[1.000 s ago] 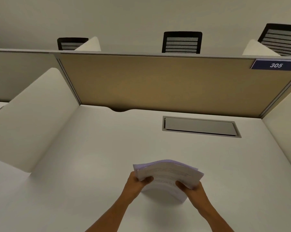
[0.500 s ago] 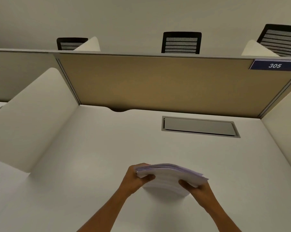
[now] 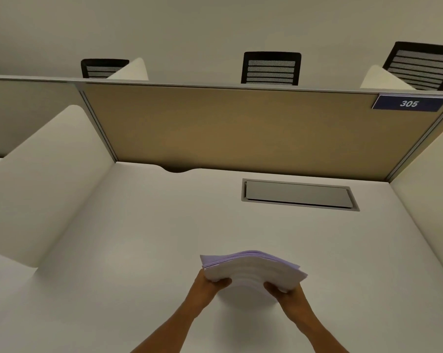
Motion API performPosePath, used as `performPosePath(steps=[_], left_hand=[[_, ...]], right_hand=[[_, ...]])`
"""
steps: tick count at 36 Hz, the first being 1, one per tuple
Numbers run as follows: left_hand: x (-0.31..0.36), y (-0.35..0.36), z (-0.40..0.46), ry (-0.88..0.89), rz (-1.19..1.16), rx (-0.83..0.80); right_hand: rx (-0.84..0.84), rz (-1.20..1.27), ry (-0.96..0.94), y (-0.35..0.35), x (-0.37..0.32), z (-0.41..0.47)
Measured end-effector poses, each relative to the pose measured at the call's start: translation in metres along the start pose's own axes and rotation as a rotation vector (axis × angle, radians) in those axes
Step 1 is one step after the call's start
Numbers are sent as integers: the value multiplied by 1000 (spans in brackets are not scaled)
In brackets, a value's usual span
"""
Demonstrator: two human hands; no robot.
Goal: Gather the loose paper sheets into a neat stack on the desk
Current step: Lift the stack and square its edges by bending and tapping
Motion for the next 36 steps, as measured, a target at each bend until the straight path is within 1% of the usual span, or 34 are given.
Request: performPosePath(steps=[4,7,9,11,13,15,17,19,20,24,26,29,32,36], left_hand=[[-7,-2,1,-46,16,28],[2,-9,2,-80,6,-4],[16,-20,2,-33,-22,-30],[36,-37,2,46,-80,13],[59,-55,3,154,-81,64],[79,-65,7,219,54,42],[93,-71,10,242,262,22],[103,-74,13,282,483,35],[106,-73,14,296,557,26],[101,-58,18,258,698,-105],[93,-48,19,251,682,-137],[80,-42,21,172,514,-52],[65,-45,21,78,355,25],[50,-58,18,10,227,113]], right_hand=[[45,-119,42,-3,5,4],[13,-241,52,-9,2,12],[-39,-331,29,-12,-9,16],[-94,-465,-38,-17,-24,22],[-157,-613,-104,-19,-37,30],[-221,-702,-128,-19,-51,37],[-272,-784,-151,-16,-63,42],[-308,-893,-203,-12,-74,47],[-329,-930,-229,-9,-80,48],[-414,-1021,-265,4,-96,53],[-444,-1053,-268,9,-101,55],[-462,-1041,-272,8,-103,56],[-442,-934,-228,-3,-101,58],[-422,-777,-100,-37,-88,65]])
Point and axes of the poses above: each hand's wrist, its own z-axis towards the middle knuckle, its own y-axis out of the palm, x = y × z, the point moved 4 cm from there along z, towards the middle knuckle, and after that the axes turned 11 degrees about -y, right-handed, at the moved point
